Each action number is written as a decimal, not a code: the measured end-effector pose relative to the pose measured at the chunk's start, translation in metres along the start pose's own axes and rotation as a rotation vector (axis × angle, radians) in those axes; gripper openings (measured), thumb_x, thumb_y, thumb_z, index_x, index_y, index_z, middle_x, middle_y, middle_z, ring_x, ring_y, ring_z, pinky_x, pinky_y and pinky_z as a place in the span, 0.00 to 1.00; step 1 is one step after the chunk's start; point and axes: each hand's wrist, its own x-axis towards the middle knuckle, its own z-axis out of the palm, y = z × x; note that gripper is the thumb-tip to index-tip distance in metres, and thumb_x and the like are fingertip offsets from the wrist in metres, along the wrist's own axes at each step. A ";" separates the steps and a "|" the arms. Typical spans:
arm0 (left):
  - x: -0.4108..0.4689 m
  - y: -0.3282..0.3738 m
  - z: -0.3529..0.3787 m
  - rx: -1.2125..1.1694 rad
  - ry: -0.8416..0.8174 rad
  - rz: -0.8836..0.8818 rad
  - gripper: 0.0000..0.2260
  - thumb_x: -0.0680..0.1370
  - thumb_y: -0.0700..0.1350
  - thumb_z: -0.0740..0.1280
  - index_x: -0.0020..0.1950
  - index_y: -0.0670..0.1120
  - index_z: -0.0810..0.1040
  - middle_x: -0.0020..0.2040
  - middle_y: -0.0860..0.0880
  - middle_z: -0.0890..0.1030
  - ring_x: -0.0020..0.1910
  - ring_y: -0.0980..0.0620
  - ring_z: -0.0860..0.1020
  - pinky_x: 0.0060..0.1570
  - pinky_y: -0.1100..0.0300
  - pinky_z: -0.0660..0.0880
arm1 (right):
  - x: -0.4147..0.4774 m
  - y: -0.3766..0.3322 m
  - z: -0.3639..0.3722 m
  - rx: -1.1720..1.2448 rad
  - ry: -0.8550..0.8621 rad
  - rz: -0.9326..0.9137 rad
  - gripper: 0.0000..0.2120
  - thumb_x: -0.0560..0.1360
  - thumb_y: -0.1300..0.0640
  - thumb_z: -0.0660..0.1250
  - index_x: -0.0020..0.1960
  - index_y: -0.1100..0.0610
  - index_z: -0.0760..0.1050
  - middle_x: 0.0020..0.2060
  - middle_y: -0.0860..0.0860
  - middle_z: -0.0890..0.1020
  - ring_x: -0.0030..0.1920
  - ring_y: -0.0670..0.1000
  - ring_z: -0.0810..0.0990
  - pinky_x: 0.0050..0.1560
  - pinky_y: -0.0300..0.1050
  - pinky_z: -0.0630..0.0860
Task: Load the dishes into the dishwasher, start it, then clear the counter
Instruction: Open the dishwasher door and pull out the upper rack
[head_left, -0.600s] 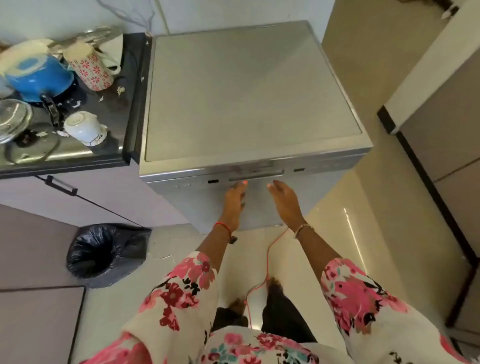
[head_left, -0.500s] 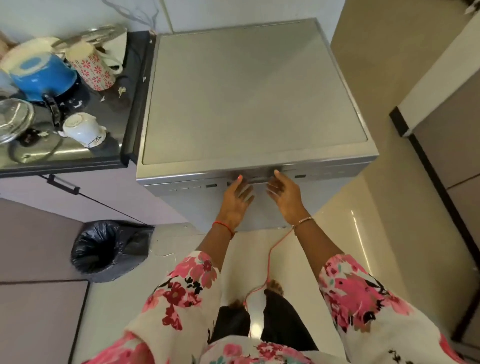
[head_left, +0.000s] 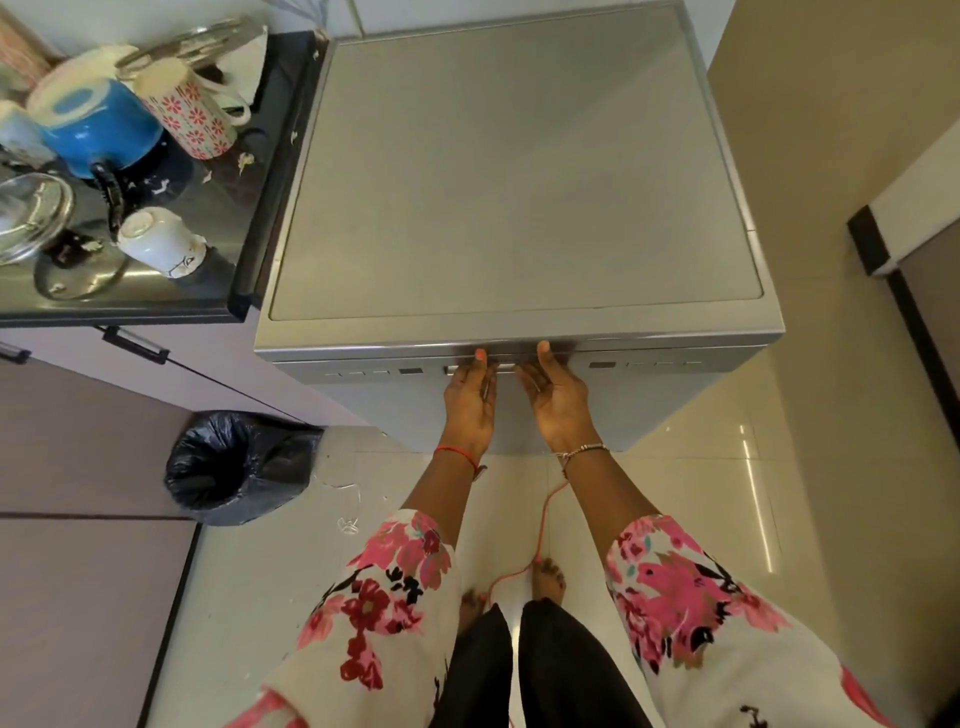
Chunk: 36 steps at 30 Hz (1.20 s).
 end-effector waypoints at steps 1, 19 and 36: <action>-0.001 -0.001 0.001 -0.004 0.009 0.016 0.05 0.80 0.42 0.61 0.50 0.47 0.77 0.49 0.49 0.80 0.51 0.54 0.78 0.65 0.59 0.69 | -0.001 0.000 0.001 -0.007 0.006 -0.009 0.03 0.76 0.64 0.64 0.48 0.60 0.76 0.43 0.54 0.79 0.45 0.52 0.79 0.52 0.44 0.77; -0.033 -0.024 -0.008 0.026 0.215 0.006 0.09 0.77 0.44 0.67 0.56 0.43 0.75 0.54 0.43 0.79 0.55 0.50 0.78 0.58 0.58 0.75 | -0.027 0.022 -0.015 -0.099 0.268 -0.028 0.20 0.72 0.59 0.71 0.61 0.66 0.73 0.52 0.61 0.81 0.49 0.56 0.82 0.48 0.47 0.81; -0.046 0.002 -0.071 1.898 -0.193 0.516 0.20 0.81 0.55 0.55 0.68 0.46 0.71 0.67 0.46 0.73 0.70 0.48 0.67 0.75 0.49 0.52 | -0.035 -0.010 -0.050 -2.020 -0.321 -0.463 0.20 0.79 0.46 0.57 0.60 0.58 0.77 0.53 0.55 0.81 0.52 0.54 0.79 0.55 0.47 0.75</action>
